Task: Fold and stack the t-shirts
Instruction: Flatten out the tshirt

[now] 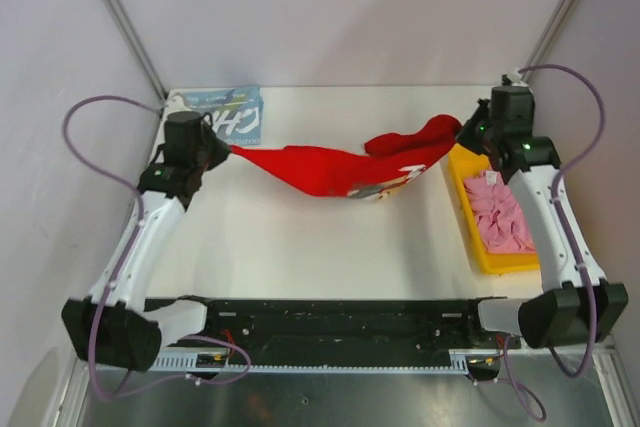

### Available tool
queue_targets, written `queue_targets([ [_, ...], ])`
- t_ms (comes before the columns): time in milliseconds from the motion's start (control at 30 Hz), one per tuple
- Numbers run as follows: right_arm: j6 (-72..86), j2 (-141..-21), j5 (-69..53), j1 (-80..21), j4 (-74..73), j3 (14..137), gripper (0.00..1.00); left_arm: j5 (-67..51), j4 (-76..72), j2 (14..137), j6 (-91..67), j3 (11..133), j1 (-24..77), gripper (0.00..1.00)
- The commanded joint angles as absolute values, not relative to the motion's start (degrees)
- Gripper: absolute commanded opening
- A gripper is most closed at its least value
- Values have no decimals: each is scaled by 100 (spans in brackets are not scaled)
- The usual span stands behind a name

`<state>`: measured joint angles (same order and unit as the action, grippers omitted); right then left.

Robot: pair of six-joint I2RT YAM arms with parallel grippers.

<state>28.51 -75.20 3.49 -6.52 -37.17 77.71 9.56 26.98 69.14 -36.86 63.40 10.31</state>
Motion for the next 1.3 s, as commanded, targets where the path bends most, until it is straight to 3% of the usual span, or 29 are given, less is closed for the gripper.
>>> queue_targets([
  [0,3093,-6832,-2,-312,-3812,7831,0,1301,2958,6159,-3385,6717,669,0],
  [167,3653,-6619,-506,44,-3190,7831,0,1391,2944,6210,-3586,7372,347,0],
  [300,4271,-7020,-779,168,-1909,7887,0,1219,2894,7286,-3825,8572,214,0],
  [367,4520,-7602,-808,174,-1301,8113,0,1065,2859,8114,-3821,9739,161,0],
  [600,4817,-9804,-1127,183,-950,10924,0,-411,2856,10857,-4315,13788,-417,0],
  [767,4874,-10048,-1202,273,-1018,12051,0,-896,2694,11257,-4861,14920,-858,0],
  [933,4949,-9012,-1126,353,-660,10806,0,-1169,2558,10498,-4930,14138,-1328,0],
  [1067,5222,-7965,-1288,377,-588,8727,0,-1060,2548,9439,-4570,12061,-1377,0],
  [1167,5314,-7281,-1506,271,-916,7019,0,-1026,2538,8575,-4402,9788,-1375,0],
  [1200,5272,-7081,-1553,193,-1108,6493,3,-957,2526,8260,-4372,8994,-1378,0],
  [1267,5119,-6688,-1570,64,-1483,5486,29,-887,2501,7782,-4336,7529,-1379,0],
])
